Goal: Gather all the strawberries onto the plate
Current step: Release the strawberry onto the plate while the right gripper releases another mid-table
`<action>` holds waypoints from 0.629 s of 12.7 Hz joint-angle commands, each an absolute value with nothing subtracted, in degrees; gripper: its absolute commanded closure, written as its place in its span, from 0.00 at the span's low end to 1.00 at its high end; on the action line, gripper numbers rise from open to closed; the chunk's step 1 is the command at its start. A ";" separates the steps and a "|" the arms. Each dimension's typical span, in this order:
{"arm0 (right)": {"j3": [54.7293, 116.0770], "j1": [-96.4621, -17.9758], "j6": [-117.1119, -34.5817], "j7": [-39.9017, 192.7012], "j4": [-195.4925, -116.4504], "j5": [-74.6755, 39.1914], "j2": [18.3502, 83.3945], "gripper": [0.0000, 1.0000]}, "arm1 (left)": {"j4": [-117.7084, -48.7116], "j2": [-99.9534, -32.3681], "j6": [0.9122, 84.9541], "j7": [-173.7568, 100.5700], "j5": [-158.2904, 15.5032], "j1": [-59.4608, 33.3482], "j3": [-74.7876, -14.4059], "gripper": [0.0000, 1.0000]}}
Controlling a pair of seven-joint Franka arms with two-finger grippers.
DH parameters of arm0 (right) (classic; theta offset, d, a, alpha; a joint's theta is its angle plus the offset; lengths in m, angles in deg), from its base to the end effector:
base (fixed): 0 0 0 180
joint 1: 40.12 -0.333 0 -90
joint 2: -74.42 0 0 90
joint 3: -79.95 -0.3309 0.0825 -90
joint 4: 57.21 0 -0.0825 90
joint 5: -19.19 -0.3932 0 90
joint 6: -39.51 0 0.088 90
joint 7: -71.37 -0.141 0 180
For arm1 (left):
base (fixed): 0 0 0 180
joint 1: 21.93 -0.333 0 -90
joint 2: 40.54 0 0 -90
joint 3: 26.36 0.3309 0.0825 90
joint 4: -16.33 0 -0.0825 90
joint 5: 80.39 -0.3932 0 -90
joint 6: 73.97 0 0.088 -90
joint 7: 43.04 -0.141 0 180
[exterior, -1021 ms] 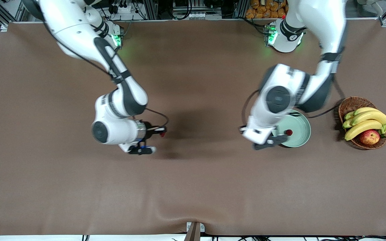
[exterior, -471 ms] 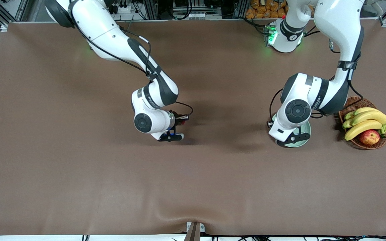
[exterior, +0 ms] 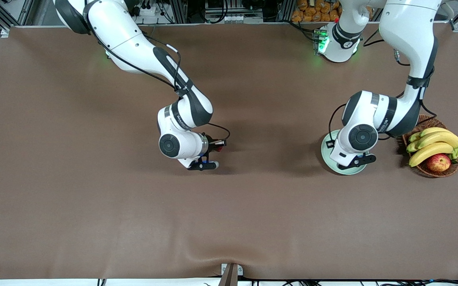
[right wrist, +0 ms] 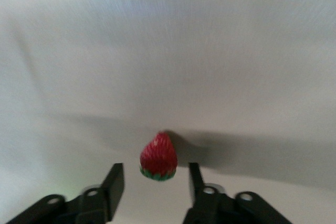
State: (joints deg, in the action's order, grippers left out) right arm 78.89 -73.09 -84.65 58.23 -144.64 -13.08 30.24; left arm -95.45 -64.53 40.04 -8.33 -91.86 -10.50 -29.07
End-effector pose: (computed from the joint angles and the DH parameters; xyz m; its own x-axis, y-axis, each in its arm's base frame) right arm 0.5731 0.4283 0.1705 0.9562 0.0607 -0.2863 -0.0468 -0.9340 -0.3543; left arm 0.5612 -0.1222 0.2152 0.9323 0.2709 -0.2395 0.1904 -0.9309 -0.3117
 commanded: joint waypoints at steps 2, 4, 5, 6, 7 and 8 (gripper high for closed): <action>82.41 -72.82 -80.75 58.10 -145.54 -13.24 39.94 0.00 | -95.65 -65.24 42.31 -8.85 -93.22 -12.09 -29.79 0.43; 86.61 -72.38 -73.38 58.10 -145.28 -11.58 45.39 0.00 | -95.38 -63.49 41.96 -8.94 -93.22 -12.17 -29.79 0.00; 88.20 -72.20 -70.21 58.10 -145.11 -7.74 48.55 0.00 | -95.21 -62.70 41.53 -8.94 -93.22 -12.17 -29.79 0.00; 88.74 -70.81 -67.13 58.10 -144.93 -3.18 51.19 0.00 | -95.12 -61.73 41.26 -9.03 -93.22 -12.00 -29.79 0.00; 88.74 -68.53 -63.71 58.10 -144.58 1.22 54.01 0.00 | -94.25 -61.11 40.74 -9.12 -93.22 -11.91 -29.87 0.00; 88.48 -66.42 -61.32 58.27 -144.23 5.53 56.47 0.00 | -92.50 -60.67 38.38 -9.21 -93.22 -11.48 -29.96 0.00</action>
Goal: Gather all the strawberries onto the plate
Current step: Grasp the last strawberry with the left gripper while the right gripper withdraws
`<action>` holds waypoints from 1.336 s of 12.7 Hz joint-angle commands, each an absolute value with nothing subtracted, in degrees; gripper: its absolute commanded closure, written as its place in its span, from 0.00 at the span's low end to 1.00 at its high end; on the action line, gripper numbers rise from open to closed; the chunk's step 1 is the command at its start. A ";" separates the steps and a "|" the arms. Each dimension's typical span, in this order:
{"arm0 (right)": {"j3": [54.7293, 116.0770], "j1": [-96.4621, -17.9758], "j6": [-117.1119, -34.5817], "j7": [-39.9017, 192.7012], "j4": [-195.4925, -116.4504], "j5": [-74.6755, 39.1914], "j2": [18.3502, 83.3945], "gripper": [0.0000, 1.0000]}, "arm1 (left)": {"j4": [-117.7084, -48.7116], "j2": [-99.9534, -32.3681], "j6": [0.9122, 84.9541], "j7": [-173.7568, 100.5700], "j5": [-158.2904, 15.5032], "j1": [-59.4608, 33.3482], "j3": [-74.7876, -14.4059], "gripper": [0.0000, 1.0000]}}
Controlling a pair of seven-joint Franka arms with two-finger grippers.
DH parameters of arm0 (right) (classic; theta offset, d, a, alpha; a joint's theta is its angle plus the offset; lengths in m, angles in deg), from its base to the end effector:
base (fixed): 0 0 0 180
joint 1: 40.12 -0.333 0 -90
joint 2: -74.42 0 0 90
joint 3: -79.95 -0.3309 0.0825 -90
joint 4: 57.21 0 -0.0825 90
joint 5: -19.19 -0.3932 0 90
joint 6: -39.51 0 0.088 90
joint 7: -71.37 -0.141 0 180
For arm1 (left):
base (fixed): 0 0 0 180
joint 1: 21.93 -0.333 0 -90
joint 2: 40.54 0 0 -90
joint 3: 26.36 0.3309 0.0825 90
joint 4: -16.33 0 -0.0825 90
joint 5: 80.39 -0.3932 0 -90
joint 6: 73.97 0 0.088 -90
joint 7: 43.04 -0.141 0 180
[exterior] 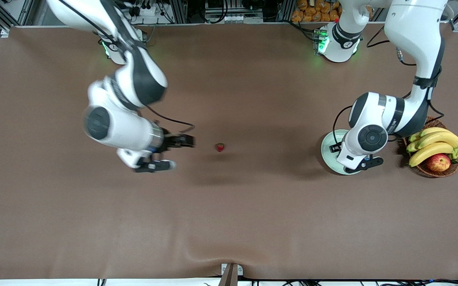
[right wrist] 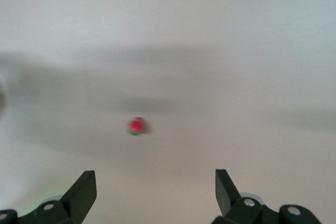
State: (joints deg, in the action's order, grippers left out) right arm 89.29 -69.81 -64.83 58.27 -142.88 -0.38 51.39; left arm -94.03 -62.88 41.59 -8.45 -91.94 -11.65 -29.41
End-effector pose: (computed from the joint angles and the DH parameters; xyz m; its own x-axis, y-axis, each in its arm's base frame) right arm 0.6215 0.2866 0.4170 0.9892 0.0560 -0.1356 0.0231 -0.9723 -0.2326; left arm 0.5791 -0.1183 0.2423 0.9458 0.2744 -0.1737 0.2211 -0.9358 -0.2745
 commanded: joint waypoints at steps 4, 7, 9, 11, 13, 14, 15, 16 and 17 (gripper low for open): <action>84.29 -55.99 -52.71 58.80 -143.00 14.53 65.18 0.00 | -82.21 -61.45 31.41 -8.42 -92.25 -10.95 -37.06 0.00; 77.94 -44.89 -43.14 60.37 -141.41 14.53 68.97 0.00 | -74.76 -65.83 31.59 -6.15 -90.59 -9.20 -43.39 0.00; 77.14 -40.06 -41.00 66.85 -140.71 14.53 71.60 0.00 | -69.31 -70.92 32.72 0.34 -90.84 -2.98 -43.41 0.00; 77.58 -36.45 -40.91 70.83 -140.45 14.97 73.36 0.00 | -60.97 -77.69 33.35 5.80 -90.84 2.04 -43.32 0.00; 78.46 -35.03 -40.04 71.36 -140.01 17.15 74.33 0.00 | -58.73 -80.87 38.32 9.59 -90.85 5.57 -42.97 0.00; 78.46 -35.02 -38.20 72.32 -140.01 20.39 74.95 0.00 | -58.73 -82.36 42.71 11.34 -90.93 6.80 -43.06 0.00; 78.46 -34.94 -37.14 72.33 -140.01 21.64 75.04 0.00 | -58.65 -84.03 46.23 13.27 -90.93 8.11 -42.97 0.00; 78.46 -34.85 -36.09 71.99 -140.09 21.39 75.30 0.00 | -58.64 -85.70 50.36 14.08 -90.93 9.00 -42.97 0.00; 78.37 -34.85 -35.81 71.64 -140.53 21.21 75.22 0.00 | -58.64 -87.37 53.62 14.35 -91.02 9.96 -42.97 0.00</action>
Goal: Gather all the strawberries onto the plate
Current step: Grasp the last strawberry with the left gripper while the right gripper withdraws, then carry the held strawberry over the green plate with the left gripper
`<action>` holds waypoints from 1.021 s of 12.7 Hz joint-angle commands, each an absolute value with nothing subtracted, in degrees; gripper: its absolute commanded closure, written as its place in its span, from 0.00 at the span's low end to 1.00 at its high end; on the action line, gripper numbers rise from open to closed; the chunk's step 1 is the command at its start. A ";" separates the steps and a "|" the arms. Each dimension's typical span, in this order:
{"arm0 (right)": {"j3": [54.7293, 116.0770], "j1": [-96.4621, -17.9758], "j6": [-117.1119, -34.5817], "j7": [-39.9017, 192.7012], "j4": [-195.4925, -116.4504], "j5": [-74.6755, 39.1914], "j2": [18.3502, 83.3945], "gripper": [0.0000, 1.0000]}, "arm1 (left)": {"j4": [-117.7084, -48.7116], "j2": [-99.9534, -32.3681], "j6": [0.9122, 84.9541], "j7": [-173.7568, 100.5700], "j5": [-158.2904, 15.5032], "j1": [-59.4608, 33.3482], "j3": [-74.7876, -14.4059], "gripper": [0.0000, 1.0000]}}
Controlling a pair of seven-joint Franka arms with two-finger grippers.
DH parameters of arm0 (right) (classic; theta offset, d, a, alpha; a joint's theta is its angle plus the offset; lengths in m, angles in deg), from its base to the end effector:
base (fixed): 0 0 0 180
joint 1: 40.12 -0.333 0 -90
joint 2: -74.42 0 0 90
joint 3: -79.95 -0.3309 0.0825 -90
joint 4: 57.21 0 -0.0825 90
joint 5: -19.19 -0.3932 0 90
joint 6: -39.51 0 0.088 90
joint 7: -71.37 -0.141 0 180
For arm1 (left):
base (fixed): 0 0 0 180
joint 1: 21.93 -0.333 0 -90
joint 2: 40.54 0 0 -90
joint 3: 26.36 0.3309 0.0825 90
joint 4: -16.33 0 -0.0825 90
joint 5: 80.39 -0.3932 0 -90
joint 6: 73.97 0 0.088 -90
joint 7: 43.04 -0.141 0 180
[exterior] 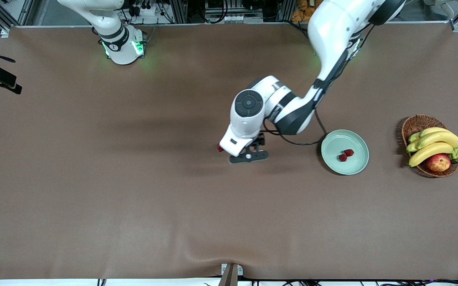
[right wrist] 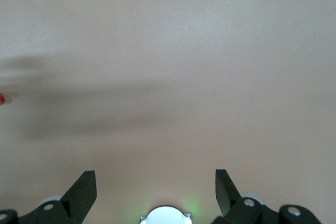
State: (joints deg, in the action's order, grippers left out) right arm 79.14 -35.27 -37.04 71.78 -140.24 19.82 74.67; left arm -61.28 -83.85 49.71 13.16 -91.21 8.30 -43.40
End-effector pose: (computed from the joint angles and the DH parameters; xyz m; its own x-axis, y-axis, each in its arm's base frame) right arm 0.5315 -0.0393 0.6458 0.9919 -0.0655 -0.1086 -0.0647 -0.9979 0.0102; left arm 0.5599 -0.5193 0.2662 0.9897 0.1425 0.0141 0.1407 -0.9861 0.0887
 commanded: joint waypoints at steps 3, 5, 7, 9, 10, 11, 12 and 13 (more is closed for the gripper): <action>78.28 -34.85 -37.73 71.63 -142.20 21.21 75.04 0.00 | -58.56 -91.41 61.01 16.53 -90.93 14.35 -40.08 0.02; 78.28 -34.32 -41.16 71.63 -143.87 21.21 74.95 0.00 | -58.99 -93.00 61.82 16.72 -90.93 15.77 -39.63 0.09; 78.46 -34.14 -41.17 71.54 -143.87 21.21 74.95 0.00 | -59.17 -94.32 61.82 16.20 -91.19 16.39 -39.63 0.16; 78.46 -34.14 -40.73 70.24 -143.87 20.69 74.78 0.00 | -59.44 -95.03 61.82 16.11 -91.11 16.39 -39.63 0.24; 78.46 -34.14 -40.73 68.22 -143.79 19.82 74.78 0.00 | -59.44 -95.38 61.82 16.19 -91.02 16.48 -39.63 0.26; 78.46 -34.23 -40.39 67.42 -143.79 18.68 74.86 0.00 | -59.52 -95.38 61.82 16.19 -91.19 16.48 -39.63 0.31; 78.46 -34.23 -39.77 67.41 -143.61 18.49 74.95 0.00 | -59.61 -95.12 61.82 16.11 -91.46 16.48 -39.63 0.39; 78.37 -34.32 -39.77 67.33 -143.26 18.31 74.95 0.00 | -59.61 -95.21 61.82 15.85 -91.46 16.39 -39.63 0.51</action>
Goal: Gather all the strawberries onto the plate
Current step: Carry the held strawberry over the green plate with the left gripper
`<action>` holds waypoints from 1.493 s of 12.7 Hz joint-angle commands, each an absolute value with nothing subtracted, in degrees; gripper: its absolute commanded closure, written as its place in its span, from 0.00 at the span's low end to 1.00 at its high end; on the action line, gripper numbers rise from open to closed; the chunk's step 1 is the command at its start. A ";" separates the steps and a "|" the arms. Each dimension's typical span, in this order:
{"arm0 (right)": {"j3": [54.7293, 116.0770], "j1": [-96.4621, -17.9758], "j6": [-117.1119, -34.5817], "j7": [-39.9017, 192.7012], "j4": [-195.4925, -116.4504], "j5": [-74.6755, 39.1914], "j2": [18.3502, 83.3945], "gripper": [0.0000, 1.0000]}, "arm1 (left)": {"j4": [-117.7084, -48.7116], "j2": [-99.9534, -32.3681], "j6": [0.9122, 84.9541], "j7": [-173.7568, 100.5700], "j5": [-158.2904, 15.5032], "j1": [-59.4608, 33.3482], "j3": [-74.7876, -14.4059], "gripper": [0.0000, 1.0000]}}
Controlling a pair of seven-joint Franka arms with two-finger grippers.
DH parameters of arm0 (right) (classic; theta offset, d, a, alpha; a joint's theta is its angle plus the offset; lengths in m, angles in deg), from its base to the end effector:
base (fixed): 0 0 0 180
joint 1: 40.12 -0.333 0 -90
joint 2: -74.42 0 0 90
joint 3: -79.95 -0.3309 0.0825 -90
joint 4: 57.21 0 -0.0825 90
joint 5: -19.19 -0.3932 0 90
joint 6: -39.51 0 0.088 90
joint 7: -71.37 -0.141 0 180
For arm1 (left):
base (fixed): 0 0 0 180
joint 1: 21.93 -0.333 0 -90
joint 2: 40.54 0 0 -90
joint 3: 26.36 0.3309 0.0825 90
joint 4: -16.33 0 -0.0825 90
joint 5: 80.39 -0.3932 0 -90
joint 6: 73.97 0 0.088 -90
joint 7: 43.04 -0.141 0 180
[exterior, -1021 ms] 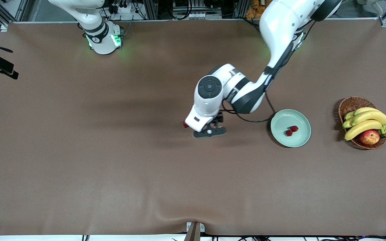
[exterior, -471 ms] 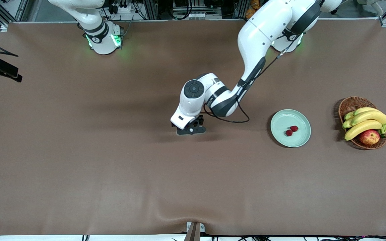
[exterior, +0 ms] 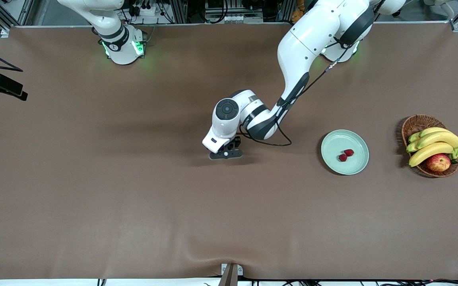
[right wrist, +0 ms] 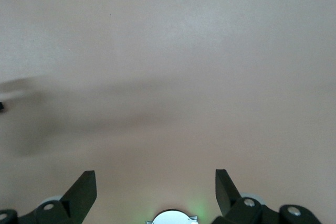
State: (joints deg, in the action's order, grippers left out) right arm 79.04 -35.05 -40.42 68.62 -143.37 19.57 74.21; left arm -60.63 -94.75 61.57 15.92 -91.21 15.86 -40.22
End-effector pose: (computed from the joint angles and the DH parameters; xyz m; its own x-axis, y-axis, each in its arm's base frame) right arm 0.5410 -0.0404 0.6208 0.9863 -0.1210 -0.1117 -0.1204 -0.9927 0.0119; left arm 0.5118 -0.5743 0.1426 0.9942 0.1072 0.0109 0.1053 -0.9876 0.1161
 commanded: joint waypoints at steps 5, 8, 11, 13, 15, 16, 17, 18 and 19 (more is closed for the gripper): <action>78.46 -34.32 -39.07 67.41 -142.21 16.38 74.78 0.00 | -60.31 -93.63 59.73 15.93 -91.37 15.87 -39.63 1.00; 78.20 -34.49 -38.71 67.50 -142.12 16.90 74.69 0.00 | -61.54 -86.10 49.90 15.67 -90.85 10.62 -40.33 1.00; 78.02 -34.85 -38.54 67.41 -142.12 16.55 74.69 0.00 | -71.17 -75.12 48.29 12.79 -90.67 0.96 -42.70 1.00; 78.11 -34.67 -36.96 67.67 -142.12 16.64 74.86 0.00 | -79.34 -68.00 47.33 5.86 -90.67 -5.99 -43.23 1.00; 78.20 -34.58 -36.60 67.24 -142.12 16.73 74.78 0.00 | -86.38 -63.24 44.88 -5.45 -90.67 -13.54 -43.23 1.00; 78.20 -34.58 -36.60 67.24 -142.12 16.73 74.69 0.00 | -88.16 -62.69 43.73 -12.30 -90.67 -17.41 -43.23 1.00; 78.20 -34.67 -36.60 67.24 -142.12 16.73 74.78 0.00 | -89.65 -63.12 43.11 -18.55 -90.67 -20.67 -43.15 1.00; 78.20 -34.58 -36.60 67.32 -142.12 16.73 74.78 0.00 | -90.89 -63.91 43.19 -22.00 -91.28 -23.05 -43.06 1.00; 78.28 -34.50 -36.26 67.59 -142.12 16.73 74.86 0.00 | -91.68 -65.75 43.45 -23.60 -91.81 -24.99 -43.06 1.00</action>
State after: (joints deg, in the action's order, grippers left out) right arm 78.51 -35.09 -37.39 68.20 -142.51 17.26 74.36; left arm -88.33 -64.99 43.03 -19.89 -91.23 -22.12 -42.22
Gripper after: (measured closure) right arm 0.000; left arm 0.696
